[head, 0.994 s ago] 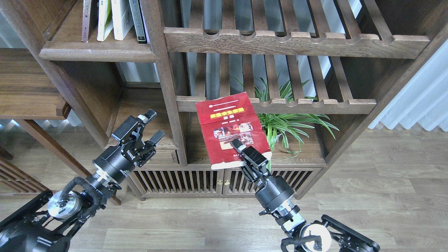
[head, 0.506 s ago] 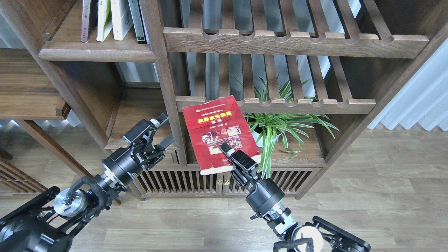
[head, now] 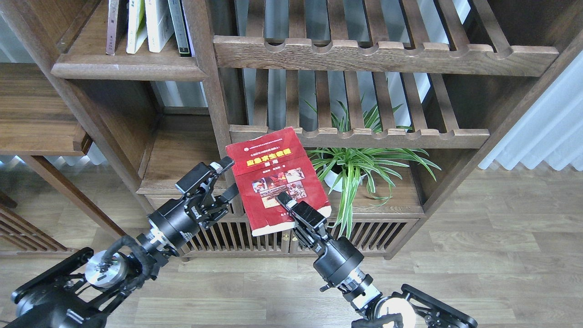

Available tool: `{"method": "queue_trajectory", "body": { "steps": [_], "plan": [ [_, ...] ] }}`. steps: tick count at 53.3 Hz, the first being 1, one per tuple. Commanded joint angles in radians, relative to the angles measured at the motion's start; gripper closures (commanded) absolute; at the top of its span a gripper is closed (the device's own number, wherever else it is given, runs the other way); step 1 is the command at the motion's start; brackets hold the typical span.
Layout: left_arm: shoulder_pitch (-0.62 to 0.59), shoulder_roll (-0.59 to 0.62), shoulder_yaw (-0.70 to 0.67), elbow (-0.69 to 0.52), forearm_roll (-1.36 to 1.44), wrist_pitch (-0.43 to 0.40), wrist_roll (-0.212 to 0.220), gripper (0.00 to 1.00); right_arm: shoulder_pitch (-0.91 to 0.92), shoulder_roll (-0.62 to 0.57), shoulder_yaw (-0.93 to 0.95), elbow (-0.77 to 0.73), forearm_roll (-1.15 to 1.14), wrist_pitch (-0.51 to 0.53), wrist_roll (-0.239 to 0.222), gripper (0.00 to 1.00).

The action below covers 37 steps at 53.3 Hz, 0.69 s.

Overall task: Organize books on shelf
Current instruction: 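Lower the red book and bring the left gripper to its edge, then pinch the red book between both grippers and hold it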

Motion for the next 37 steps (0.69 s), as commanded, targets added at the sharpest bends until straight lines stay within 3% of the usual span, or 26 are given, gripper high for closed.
{"method": "queue_trajectory", "body": {
  "steps": [1, 37],
  "plan": [
    [-0.003, 0.006, 0.02, -0.002, 0.003, 0.0, 0.002, 0.01, 0.001, -0.002, -0.013, -0.002, 0.0, 0.0, 0.0, 0.95],
    [-0.009, 0.004, 0.044, -0.008, 0.006, 0.0, 0.012, 0.09, 0.001, 0.001, -0.016, -0.002, -0.01, 0.0, -0.008, 0.95]
  ]
}}
